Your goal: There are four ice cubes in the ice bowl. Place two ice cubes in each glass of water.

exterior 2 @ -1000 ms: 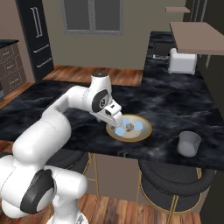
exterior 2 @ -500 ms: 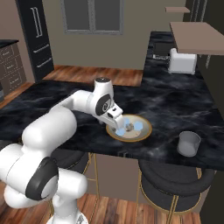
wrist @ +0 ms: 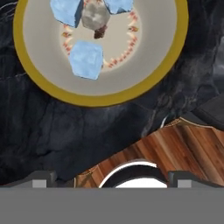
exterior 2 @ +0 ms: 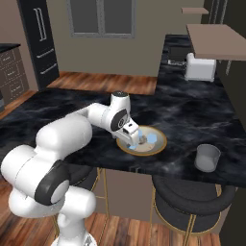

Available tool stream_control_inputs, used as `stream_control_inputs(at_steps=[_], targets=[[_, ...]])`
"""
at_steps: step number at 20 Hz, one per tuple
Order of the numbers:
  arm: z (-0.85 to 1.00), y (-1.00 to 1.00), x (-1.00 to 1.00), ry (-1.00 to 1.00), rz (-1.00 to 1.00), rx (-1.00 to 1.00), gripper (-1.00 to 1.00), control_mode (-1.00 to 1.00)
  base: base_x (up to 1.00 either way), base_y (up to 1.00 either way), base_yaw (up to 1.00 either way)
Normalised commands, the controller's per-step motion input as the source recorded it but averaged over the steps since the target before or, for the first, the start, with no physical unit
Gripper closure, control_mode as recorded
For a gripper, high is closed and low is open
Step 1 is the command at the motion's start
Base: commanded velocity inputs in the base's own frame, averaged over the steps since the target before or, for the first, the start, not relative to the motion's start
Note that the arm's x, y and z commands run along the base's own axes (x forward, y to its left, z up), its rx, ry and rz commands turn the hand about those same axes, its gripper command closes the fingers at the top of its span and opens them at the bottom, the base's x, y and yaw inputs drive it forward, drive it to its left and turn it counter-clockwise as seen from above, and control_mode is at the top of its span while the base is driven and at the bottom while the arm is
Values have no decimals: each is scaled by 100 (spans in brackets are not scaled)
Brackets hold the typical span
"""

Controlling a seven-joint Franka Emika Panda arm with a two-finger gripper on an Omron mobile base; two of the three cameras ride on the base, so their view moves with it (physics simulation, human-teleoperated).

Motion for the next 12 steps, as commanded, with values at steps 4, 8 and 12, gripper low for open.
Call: stream_control_inputs(at_steps=[4,8,12], targets=[[-26,0,31,0,0,1,-100,-100,0,0,0],[-24,-1,38,0,0,0,-100,-100,0,0,0],[-21,0,37,0,0,0,-100,-100,0,0,0]])
